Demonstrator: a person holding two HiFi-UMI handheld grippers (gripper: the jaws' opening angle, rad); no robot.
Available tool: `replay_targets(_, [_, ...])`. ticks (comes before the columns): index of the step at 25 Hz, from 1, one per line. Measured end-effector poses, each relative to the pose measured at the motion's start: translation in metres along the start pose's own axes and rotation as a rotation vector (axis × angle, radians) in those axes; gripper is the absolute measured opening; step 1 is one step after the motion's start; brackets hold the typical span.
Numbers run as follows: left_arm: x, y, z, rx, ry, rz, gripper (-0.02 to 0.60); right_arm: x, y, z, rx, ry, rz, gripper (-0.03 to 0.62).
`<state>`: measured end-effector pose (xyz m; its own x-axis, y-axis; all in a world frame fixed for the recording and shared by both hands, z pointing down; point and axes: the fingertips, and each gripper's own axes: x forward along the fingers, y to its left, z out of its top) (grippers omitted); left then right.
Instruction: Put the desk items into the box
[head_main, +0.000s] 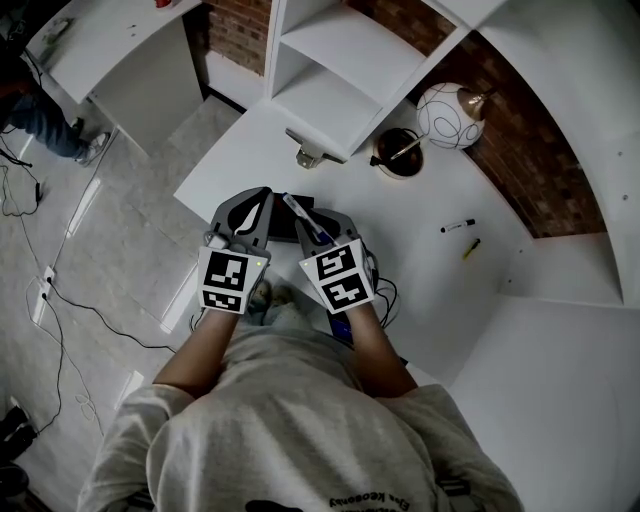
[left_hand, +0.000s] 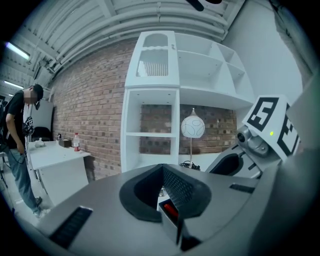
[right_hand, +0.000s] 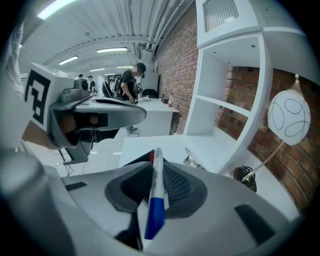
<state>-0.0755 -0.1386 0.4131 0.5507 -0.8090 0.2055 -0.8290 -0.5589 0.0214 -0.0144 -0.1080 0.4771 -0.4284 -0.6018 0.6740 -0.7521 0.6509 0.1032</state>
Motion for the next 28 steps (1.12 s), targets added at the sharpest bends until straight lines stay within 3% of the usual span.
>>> replay_targets(18, [-0.013,0.005,-0.003,-0.003,0.004,0.021,0.003,0.014,0.022,-0.027,-0.16,0.346,0.082,0.081])
replay_targets(28, [-0.014,0.009,-0.004,-0.011,0.006,0.026,0.005,0.013,0.018,0.009,-0.11,0.213,0.081,0.084])
